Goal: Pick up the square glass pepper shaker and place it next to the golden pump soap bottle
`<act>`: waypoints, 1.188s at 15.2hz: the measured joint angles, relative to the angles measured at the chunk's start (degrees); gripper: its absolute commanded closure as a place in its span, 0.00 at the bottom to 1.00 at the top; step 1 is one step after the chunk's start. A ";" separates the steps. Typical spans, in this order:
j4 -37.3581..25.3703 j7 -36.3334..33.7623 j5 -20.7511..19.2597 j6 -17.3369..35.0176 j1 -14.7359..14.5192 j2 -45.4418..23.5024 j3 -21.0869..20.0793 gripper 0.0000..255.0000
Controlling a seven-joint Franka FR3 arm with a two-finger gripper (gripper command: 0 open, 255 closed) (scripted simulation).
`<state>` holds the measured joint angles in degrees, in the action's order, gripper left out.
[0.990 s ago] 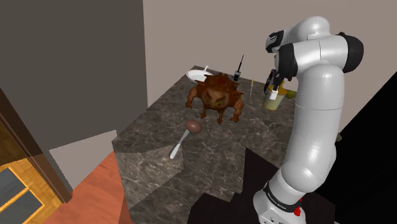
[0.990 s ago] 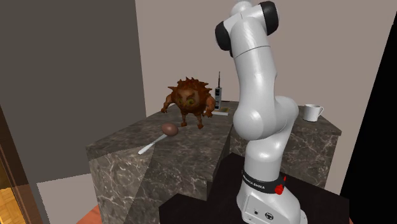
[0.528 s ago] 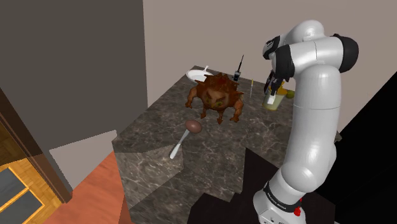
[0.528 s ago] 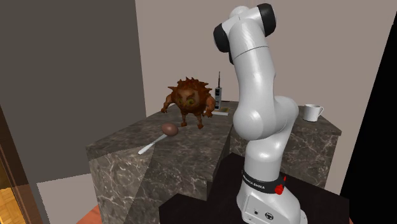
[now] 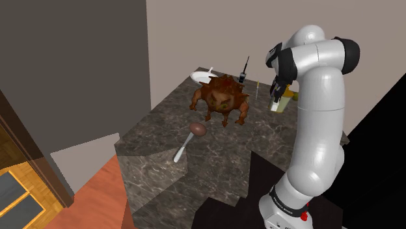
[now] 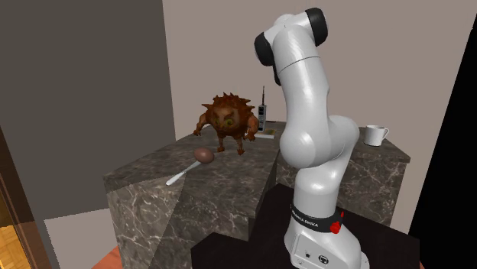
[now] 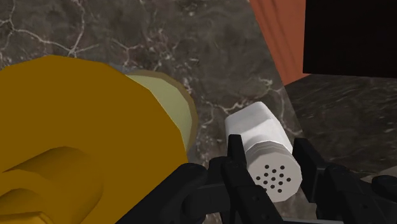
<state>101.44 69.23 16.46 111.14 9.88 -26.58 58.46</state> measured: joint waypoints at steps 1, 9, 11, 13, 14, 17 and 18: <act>0.03 0.13 0.32 0.46 0.23 -0.18 -0.14 1.00; 1.27 0.15 0.77 2.57 0.41 0.66 -0.64 1.00; 0.64 0.18 0.93 2.24 0.90 0.44 -0.97 0.00; 0.11 0.01 1.18 2.03 1.12 0.33 -1.28 0.00; 0.18 -0.17 1.09 2.09 0.94 0.41 -1.23 0.00; 0.84 0.07 0.88 2.60 0.64 1.56 -1.31 0.00; -0.05 -0.03 0.62 1.90 0.85 0.95 -1.41 0.00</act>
<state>101.39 69.20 17.08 113.04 10.73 -25.62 57.04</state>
